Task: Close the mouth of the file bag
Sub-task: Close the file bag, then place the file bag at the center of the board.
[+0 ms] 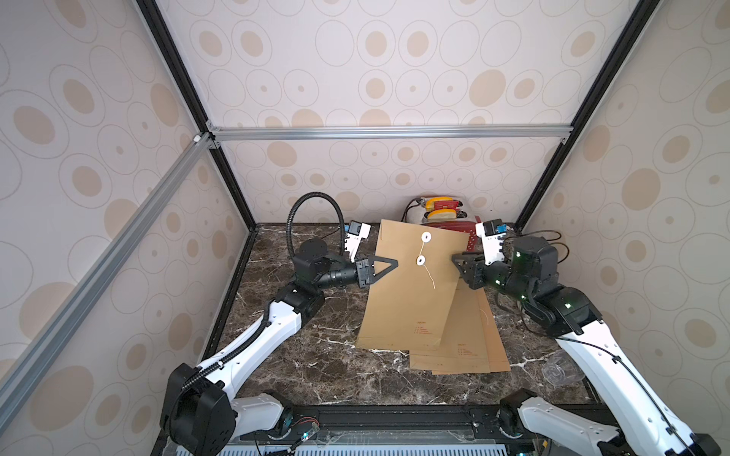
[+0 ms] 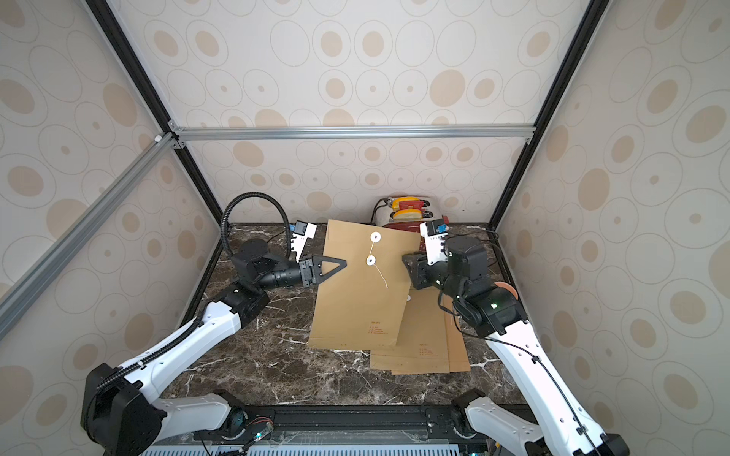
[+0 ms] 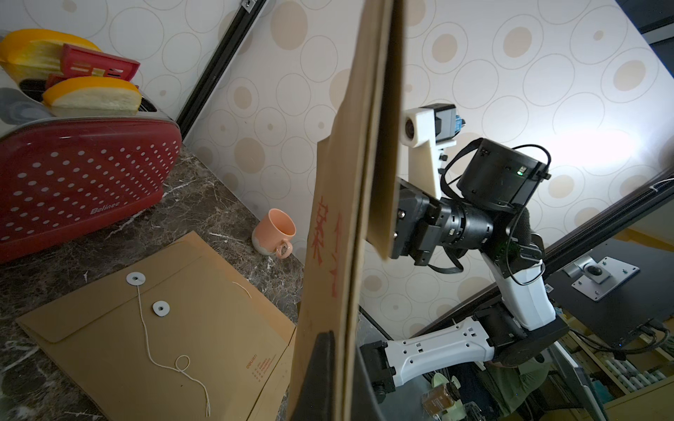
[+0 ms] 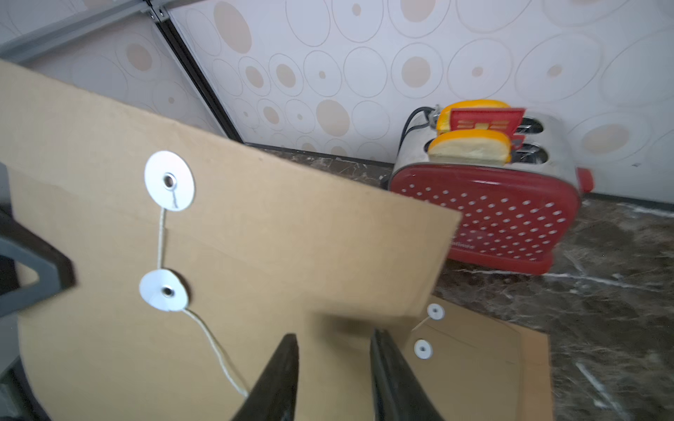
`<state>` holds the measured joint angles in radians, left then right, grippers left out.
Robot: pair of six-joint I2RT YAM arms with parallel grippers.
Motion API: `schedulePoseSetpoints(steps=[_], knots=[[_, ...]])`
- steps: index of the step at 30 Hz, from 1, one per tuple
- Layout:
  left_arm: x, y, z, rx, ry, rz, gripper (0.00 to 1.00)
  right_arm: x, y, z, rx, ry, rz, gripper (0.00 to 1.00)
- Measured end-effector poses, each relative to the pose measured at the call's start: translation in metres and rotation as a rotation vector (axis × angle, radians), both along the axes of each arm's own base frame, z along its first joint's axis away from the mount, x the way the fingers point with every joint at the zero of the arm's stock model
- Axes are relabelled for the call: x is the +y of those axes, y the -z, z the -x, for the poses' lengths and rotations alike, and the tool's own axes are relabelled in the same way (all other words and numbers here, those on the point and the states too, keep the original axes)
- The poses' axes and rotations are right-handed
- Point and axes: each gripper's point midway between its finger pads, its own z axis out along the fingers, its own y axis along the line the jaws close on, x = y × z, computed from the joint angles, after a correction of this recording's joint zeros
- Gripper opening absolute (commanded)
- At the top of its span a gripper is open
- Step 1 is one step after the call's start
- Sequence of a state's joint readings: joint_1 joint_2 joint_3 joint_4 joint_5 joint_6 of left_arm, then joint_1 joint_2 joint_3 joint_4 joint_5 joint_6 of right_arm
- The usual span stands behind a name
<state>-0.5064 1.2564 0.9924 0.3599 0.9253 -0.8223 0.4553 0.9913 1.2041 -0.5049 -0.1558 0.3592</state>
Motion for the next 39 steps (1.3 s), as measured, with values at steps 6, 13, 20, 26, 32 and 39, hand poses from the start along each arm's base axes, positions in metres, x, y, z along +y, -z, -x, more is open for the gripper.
schedulePoseSetpoints(steps=[6, 13, 20, 26, 32, 39], knots=[[-0.001, -0.005, 0.005, -0.023, 0.029, 0.013, 0.0, -0.018, 0.019, -0.009, 0.025, -0.057, -0.078, 0.67], [0.0, -0.014, 0.009, -0.063, 0.046, 0.036, 0.0, -0.008, 0.04, -0.006, 0.071, -0.249, -0.312, 0.64], [0.001, -0.018, 0.009, -0.066, 0.048, 0.047, 0.0, 0.01, 0.019, 0.013, 0.013, -0.446, -0.406, 0.31], [0.003, -0.015, 0.006, -0.055, 0.031, 0.039, 0.46, 0.013, 0.017, 0.019, 0.008, -0.489, -0.42, 0.0], [0.005, -0.002, -0.004, -0.022, -0.02, 0.0, 0.83, 0.012, 0.022, 0.02, 0.022, -0.471, -0.418, 0.0], [0.022, 0.033, -0.027, 0.062, -0.208, -0.095, 0.99, 0.008, 0.036, 0.018, 0.06, -0.423, -0.42, 0.0]])
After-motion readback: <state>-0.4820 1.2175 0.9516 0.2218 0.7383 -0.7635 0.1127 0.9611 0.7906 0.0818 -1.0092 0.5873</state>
